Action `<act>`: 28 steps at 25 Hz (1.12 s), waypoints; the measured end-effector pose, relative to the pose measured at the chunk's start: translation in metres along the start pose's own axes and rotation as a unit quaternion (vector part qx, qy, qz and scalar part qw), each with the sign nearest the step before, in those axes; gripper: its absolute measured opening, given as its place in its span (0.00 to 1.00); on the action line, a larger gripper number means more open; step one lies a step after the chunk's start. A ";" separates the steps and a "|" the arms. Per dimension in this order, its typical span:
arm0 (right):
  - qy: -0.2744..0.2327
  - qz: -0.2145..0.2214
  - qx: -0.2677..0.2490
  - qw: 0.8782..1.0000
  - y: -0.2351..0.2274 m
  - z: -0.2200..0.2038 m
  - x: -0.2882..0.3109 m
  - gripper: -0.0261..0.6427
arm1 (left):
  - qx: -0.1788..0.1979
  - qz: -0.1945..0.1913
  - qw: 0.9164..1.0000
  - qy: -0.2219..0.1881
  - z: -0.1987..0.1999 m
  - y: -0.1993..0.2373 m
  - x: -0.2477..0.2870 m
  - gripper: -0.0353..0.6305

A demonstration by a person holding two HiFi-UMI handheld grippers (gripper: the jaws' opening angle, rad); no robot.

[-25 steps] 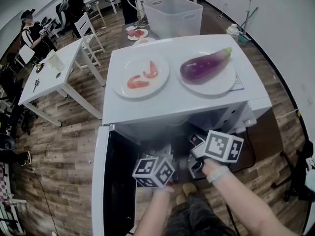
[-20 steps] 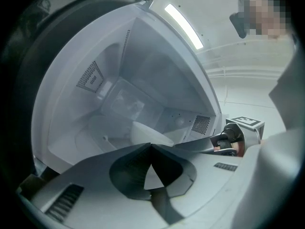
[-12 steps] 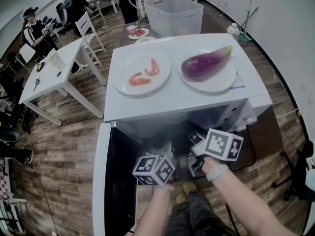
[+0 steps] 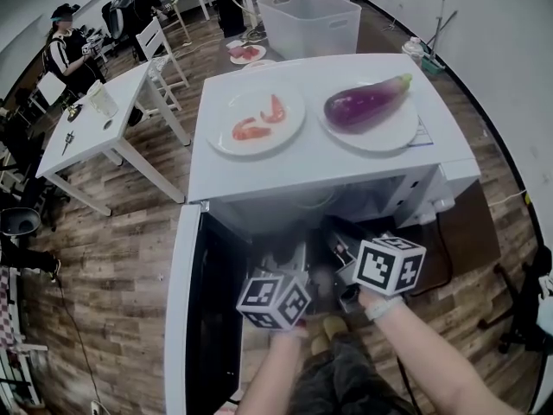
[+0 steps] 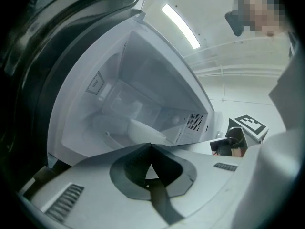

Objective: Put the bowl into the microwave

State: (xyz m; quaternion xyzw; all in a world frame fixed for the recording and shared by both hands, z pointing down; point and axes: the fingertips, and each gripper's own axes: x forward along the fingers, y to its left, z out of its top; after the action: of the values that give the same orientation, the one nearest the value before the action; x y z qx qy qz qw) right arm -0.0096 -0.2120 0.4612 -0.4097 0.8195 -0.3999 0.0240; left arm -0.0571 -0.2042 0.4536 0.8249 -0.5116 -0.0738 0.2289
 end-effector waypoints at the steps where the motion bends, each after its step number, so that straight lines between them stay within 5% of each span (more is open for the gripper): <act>1: 0.001 0.002 -0.017 1.000 0.001 -0.003 -0.001 0.04 | 0.003 -0.001 1.000 -0.001 0.000 -0.001 -0.002 0.05; 28: -0.008 0.048 -0.127 0.991 0.030 -0.030 -0.051 0.04 | 0.047 -0.029 0.998 -0.001 -0.016 -0.045 -0.044 0.05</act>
State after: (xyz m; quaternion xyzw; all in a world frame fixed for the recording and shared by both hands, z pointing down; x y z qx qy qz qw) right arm -0.0061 -0.1471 0.4472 -0.3730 0.8821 -0.2878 -0.0021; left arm -0.0352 -0.1439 0.4425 0.8494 -0.4902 -0.0567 0.1873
